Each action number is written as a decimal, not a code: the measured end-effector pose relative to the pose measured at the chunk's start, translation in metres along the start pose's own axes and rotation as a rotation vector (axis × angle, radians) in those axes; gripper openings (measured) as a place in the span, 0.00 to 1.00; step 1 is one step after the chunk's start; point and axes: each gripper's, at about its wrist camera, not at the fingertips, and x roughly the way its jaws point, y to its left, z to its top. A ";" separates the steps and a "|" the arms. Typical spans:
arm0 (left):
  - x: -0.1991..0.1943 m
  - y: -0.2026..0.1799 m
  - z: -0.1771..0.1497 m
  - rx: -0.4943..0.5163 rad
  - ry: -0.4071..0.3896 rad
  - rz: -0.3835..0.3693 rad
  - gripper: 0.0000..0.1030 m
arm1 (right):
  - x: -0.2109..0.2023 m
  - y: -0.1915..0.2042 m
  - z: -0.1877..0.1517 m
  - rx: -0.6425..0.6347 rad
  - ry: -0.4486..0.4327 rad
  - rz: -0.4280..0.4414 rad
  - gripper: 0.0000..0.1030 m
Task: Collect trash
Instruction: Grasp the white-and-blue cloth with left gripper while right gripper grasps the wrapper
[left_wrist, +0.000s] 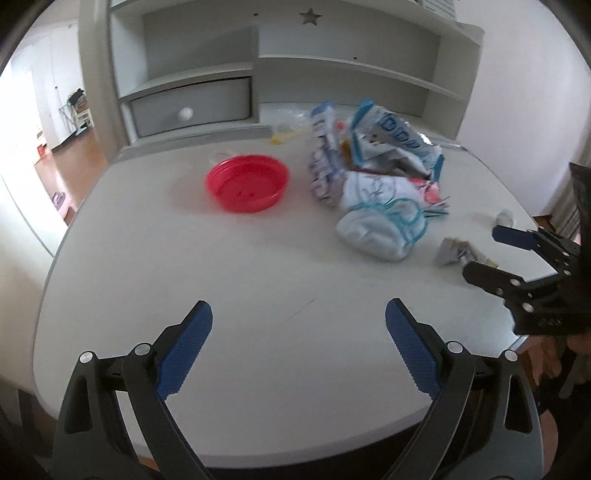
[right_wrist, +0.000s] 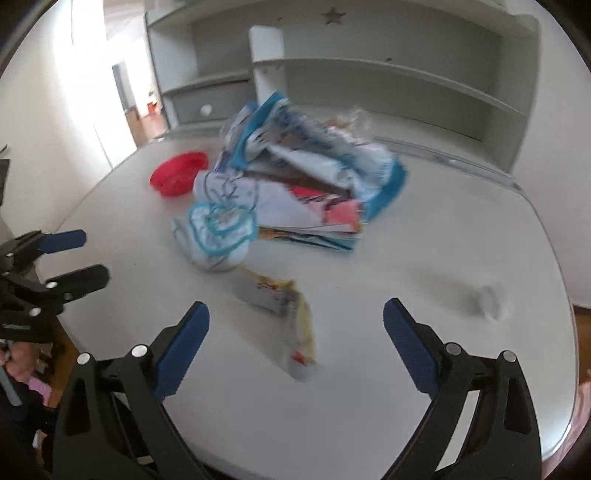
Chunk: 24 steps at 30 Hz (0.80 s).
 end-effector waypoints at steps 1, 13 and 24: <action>-0.003 0.003 -0.002 -0.003 0.001 0.006 0.89 | 0.004 0.003 0.001 -0.006 0.006 0.003 0.87; 0.010 -0.014 0.002 0.019 -0.006 -0.016 0.89 | -0.004 -0.001 -0.009 -0.017 0.009 0.025 0.20; 0.047 -0.056 0.033 0.054 -0.009 -0.087 0.89 | -0.055 -0.035 -0.034 0.068 -0.046 -0.025 0.20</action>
